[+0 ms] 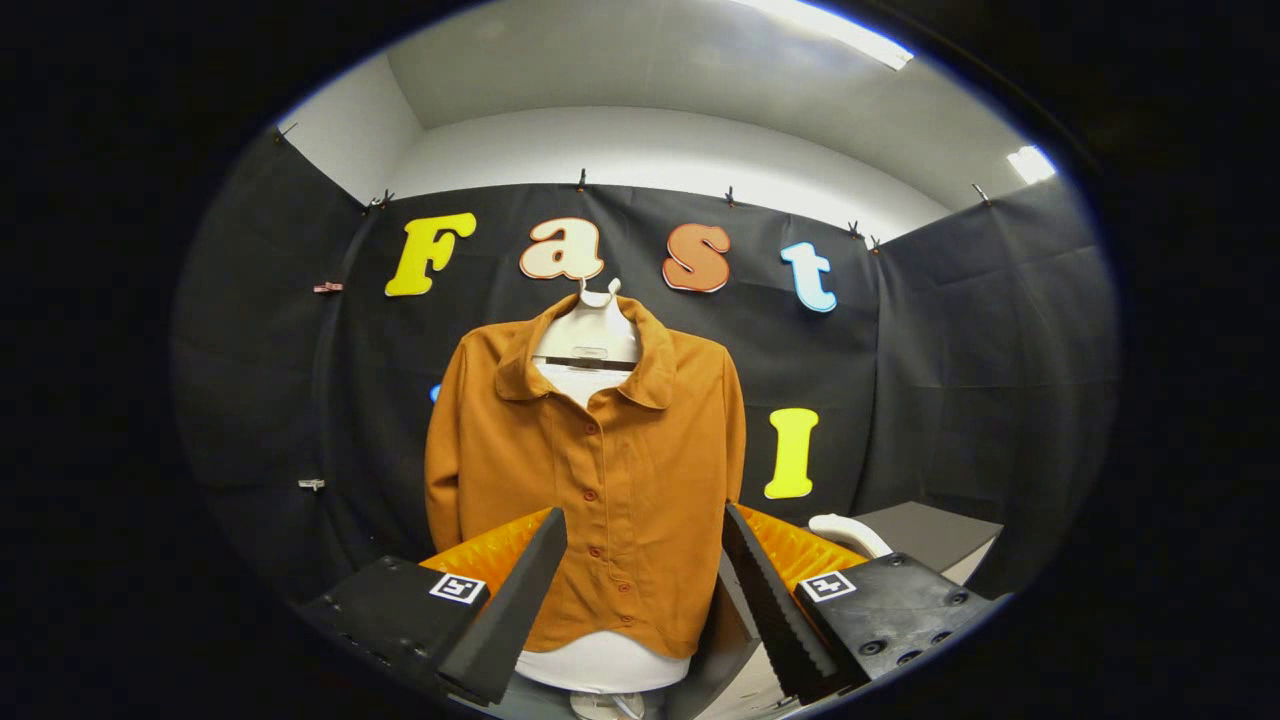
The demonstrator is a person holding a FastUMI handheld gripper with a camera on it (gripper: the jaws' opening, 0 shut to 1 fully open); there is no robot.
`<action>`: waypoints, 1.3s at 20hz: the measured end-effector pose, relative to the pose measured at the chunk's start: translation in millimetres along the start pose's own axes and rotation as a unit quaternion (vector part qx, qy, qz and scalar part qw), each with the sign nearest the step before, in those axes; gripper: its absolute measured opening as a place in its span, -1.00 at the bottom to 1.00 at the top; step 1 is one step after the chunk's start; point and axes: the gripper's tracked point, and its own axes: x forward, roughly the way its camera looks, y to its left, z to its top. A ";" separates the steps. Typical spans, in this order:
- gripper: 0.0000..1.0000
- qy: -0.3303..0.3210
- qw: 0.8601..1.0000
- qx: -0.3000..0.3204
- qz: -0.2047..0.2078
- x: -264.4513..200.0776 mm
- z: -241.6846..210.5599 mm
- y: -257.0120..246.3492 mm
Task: Iron the clothes twice with a garment steamer, once on the left side and once on the right side.
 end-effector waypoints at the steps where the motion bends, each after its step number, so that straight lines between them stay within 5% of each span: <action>1: 0.95 0.001 1.000 0.001 -0.010 0.4 -0.4 -3.8; 10: 0.95 0.017 0.995 0.001 -0.098 16.7 -14.2 -93.8; 26: 0.96 0.071 0.991 0.033 -0.106 137.8 -76.1 -288.1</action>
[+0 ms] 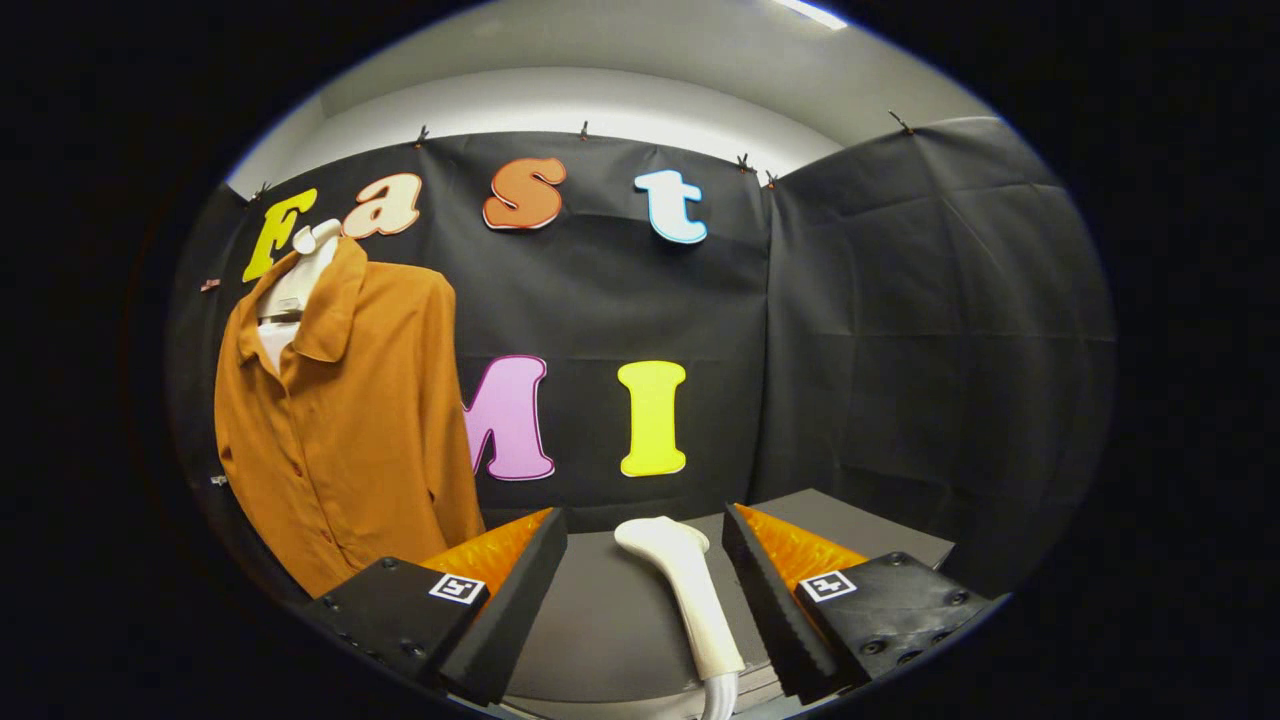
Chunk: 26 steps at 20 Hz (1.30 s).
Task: Iron the clothes twice with a garment steamer, once on the left side and once on the right side.
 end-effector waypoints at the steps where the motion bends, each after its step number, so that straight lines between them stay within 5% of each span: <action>1: 0.97 0.010 1.000 0.005 0.000 8.7 -7.0 -6.1; 20: 0.91 0.215 0.977 0.004 0.004 76.5 -138.8 -46.6; 21: 0.87 0.220 0.975 0.003 0.003 76.2 -143.3 -47.4; 22: 0.48 0.228 0.974 0.001 0.001 75.1 -149.0 -46.8; 26: -0.08 0.232 0.973 -0.002 0.007 72.2 -150.7 -47.2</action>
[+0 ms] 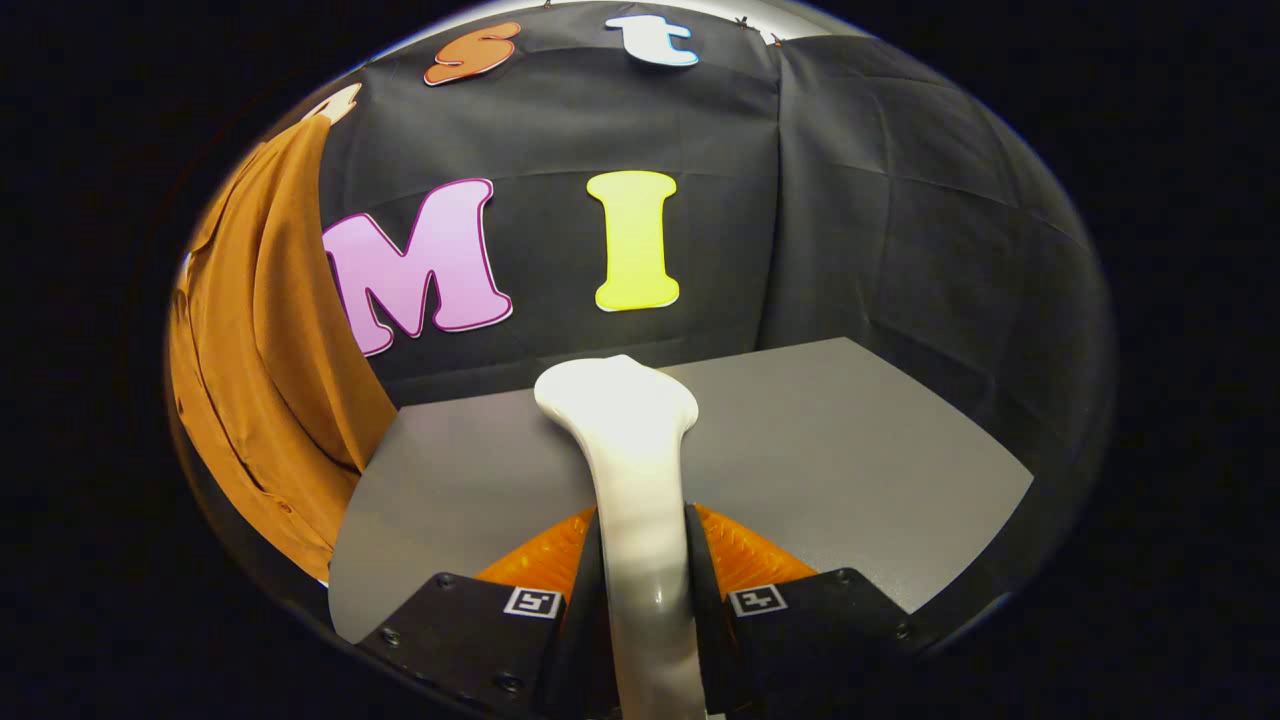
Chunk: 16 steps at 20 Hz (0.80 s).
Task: Iron the clothes twice with a garment steamer, once on the left side and once on the right side.
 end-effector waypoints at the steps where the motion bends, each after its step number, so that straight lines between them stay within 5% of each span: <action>1: -0.08 -0.001 1.000 0.003 0.004 -1.2 1.8 -1.3; 3: -0.23 -0.013 1.000 0.011 0.003 -2.7 6.5 -6.1; 8: -0.23 -0.043 0.999 0.019 0.022 -18.5 17.2 -3.6; 16: -0.24 -0.091 0.996 0.023 -0.008 -70.4 34.8 3.0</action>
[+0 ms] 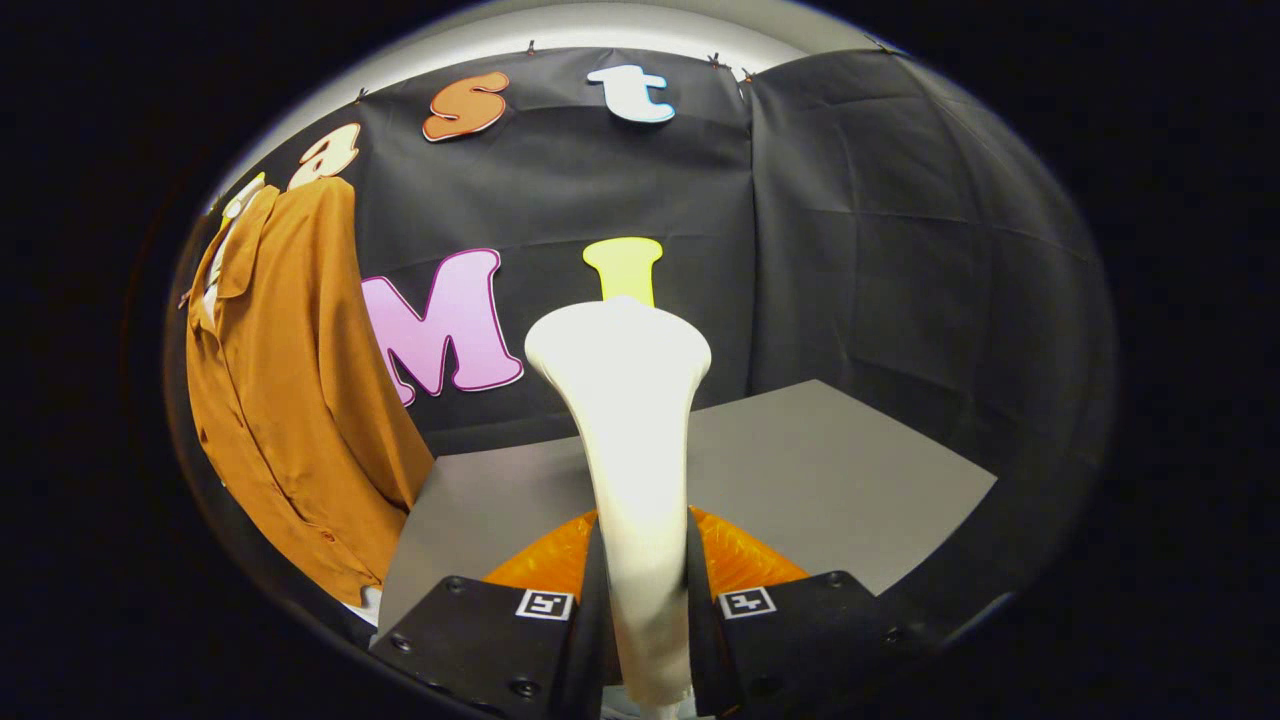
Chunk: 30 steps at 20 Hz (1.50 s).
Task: Iron the clothes twice with a garment steamer, once on the left side and once on the right side.
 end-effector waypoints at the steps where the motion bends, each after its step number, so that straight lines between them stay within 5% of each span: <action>1: -0.24 -0.006 1.000 0.001 -0.005 -8.6 2.0 4.4; 6: -0.24 -0.038 0.999 0.001 -0.027 -55.2 12.3 49.6; 15: -0.24 -0.088 0.996 -0.035 0.002 -103.7 28.7 183.0; 23: -0.25 -0.085 0.992 -0.064 0.063 -92.0 21.7 286.0; 30: -0.24 -0.037 0.996 -0.056 0.060 -63.9 -5.7 302.0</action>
